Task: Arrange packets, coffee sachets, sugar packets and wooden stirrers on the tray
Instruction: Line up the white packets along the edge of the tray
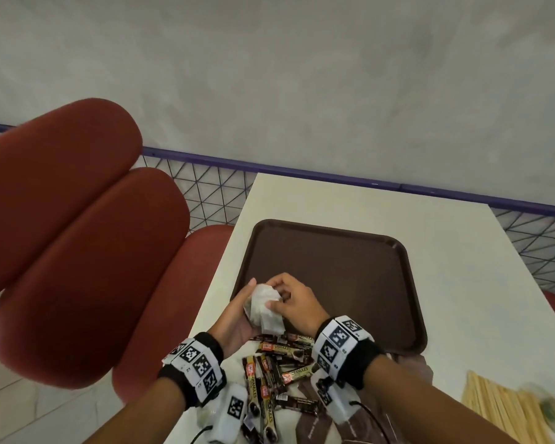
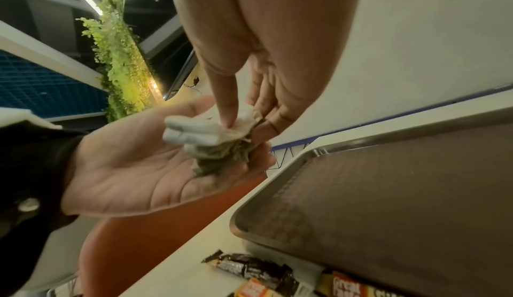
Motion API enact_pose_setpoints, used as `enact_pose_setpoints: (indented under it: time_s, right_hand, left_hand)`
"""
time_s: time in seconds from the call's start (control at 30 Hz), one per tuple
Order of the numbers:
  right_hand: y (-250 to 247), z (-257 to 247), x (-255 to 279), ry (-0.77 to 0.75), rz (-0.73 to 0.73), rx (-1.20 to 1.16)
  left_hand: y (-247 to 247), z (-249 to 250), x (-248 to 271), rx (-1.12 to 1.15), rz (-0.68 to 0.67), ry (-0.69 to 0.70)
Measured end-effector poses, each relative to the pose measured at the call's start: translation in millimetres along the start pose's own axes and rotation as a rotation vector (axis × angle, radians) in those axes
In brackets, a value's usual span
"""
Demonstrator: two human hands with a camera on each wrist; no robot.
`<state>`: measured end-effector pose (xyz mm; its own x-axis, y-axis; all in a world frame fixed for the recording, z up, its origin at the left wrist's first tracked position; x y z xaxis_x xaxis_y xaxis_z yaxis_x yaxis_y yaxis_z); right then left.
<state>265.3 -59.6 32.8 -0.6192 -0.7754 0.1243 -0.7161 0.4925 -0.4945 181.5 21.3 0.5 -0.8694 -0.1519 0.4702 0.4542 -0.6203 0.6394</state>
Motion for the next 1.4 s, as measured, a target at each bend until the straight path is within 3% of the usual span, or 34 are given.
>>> enact_pose_setpoints:
  time_s: [0.13,0.3,0.6,0.83,1.1,1.4]
  right_hand:
    - [-1.5,4.6,-1.0,0.019,0.141,-0.079]
    - [-5.1,15.6,-1.3,0.044,0.213,-0.115]
    - [-0.7,24.4,-10.2,0.043,-0.067,-0.238]
    - [-13.5,35.3,-31.5,0.085,-0.015,-0.185]
    - [-53.3,53.2,-106.2,0.177,0.197,0.134]
    - [-51.4,55.7,-210.2,0.222,0.159,0.242]
  left_hand:
    - [-8.4,0.8,-3.6,0.02,0.016,0.034]
    - [-15.3,7.9,-8.0,-0.018,0.064,0.112]
    - [-18.4,21.4,-16.8,-0.028,0.105,0.195]
    - [-24.7,34.9,-26.1,0.018,0.176,0.203]
    - [-45.1,50.5,-35.5,0.247,0.222,0.225]
    - [-68.4,56.2,-41.5,0.24,0.249,0.238]
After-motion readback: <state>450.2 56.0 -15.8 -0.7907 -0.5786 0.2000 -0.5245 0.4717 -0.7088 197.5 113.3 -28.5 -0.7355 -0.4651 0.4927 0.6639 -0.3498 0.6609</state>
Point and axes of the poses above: each hand's wrist, its own x-axis away from the middle knuckle, its own y-axis out of the palm, z = x × y, the point moved 5 cm from there along -x, towards the middle knuckle, and after that the axes turned 10 degrees about x, right-handed, at the moved point
